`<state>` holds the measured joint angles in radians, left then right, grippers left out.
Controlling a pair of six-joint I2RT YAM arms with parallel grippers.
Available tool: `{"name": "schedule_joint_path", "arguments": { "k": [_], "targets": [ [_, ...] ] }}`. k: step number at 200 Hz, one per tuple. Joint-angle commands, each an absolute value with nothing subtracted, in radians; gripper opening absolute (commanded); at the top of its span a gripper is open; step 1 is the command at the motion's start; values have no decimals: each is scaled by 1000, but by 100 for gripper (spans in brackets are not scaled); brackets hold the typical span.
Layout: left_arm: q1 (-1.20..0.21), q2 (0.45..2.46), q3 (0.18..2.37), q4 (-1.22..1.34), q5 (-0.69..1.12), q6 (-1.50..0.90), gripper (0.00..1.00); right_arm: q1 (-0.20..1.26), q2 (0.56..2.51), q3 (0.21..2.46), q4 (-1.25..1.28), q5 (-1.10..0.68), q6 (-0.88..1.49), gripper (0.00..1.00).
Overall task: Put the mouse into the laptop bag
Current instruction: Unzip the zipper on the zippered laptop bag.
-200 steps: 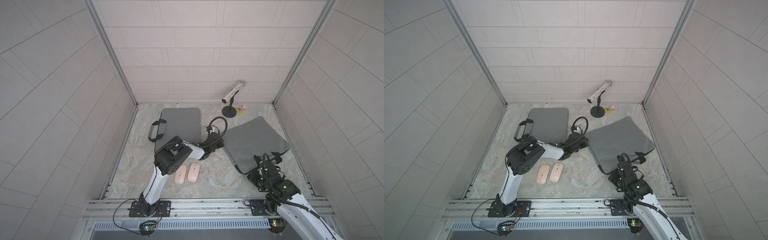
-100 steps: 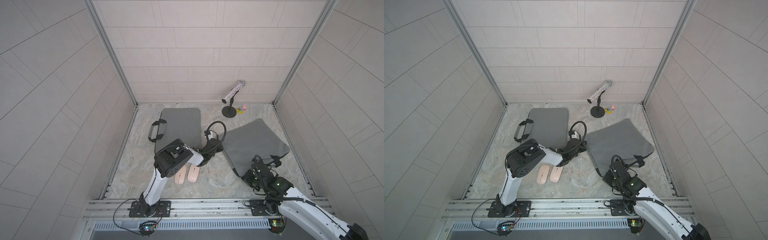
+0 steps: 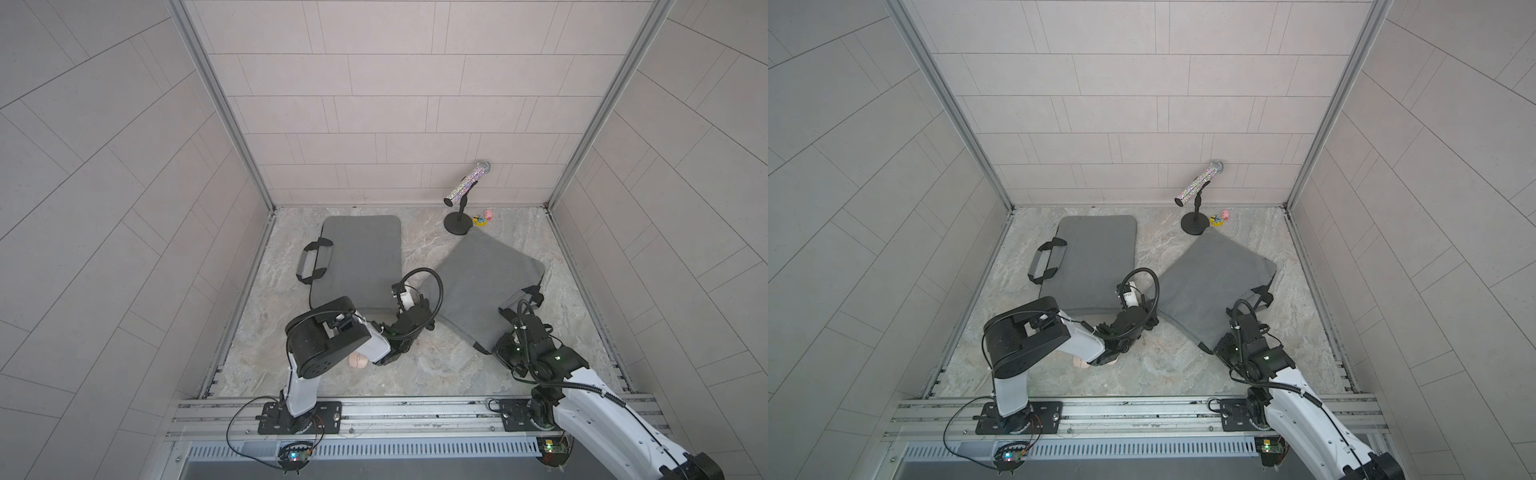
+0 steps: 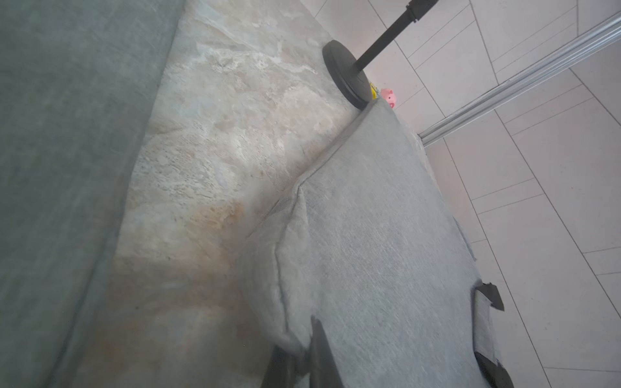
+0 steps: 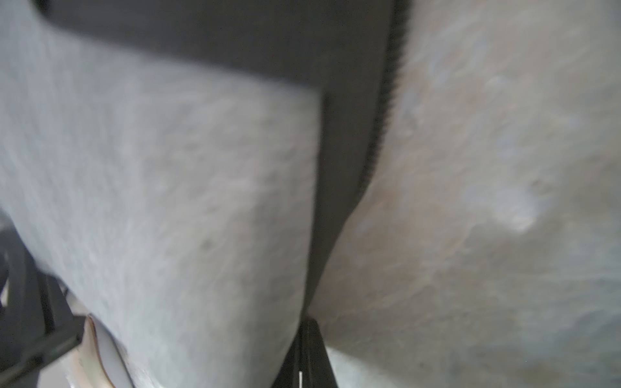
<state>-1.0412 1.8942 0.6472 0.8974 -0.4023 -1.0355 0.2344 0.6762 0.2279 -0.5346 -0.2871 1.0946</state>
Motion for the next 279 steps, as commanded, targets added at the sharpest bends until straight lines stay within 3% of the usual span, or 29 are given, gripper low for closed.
{"name": "schedule_joint_path", "arguments": {
  "k": [1,42,95,157,165,181,197,234,261,279],
  "targets": [
    [-1123,1845,650,973,-366,-990,0,129,689,241,-521,-291,991,0],
    [-1158,1892,701,960,-382,-983,0,82,668,269,-639,-366,904,0],
    [-1150,1970,787,897,-408,-971,0,81,500,326,-894,-382,797,0],
    [-1124,1974,808,862,-397,-970,0,81,551,319,-925,-406,706,0],
    [-1127,1956,786,871,-402,-981,14,81,556,330,-920,-386,702,0],
    [-1143,1901,723,901,-417,-994,60,81,563,346,-896,-358,713,0],
    [-1175,1835,656,925,-423,-1012,79,81,579,358,-858,-334,724,0],
    [-1323,1842,672,948,-443,-1015,90,81,624,375,-767,-363,711,0],
    [-1338,1968,781,960,-399,-1024,89,81,623,394,-770,-369,681,0],
    [-1338,2030,841,963,-384,-1022,81,81,609,392,-789,-368,665,0]
  ]
}}
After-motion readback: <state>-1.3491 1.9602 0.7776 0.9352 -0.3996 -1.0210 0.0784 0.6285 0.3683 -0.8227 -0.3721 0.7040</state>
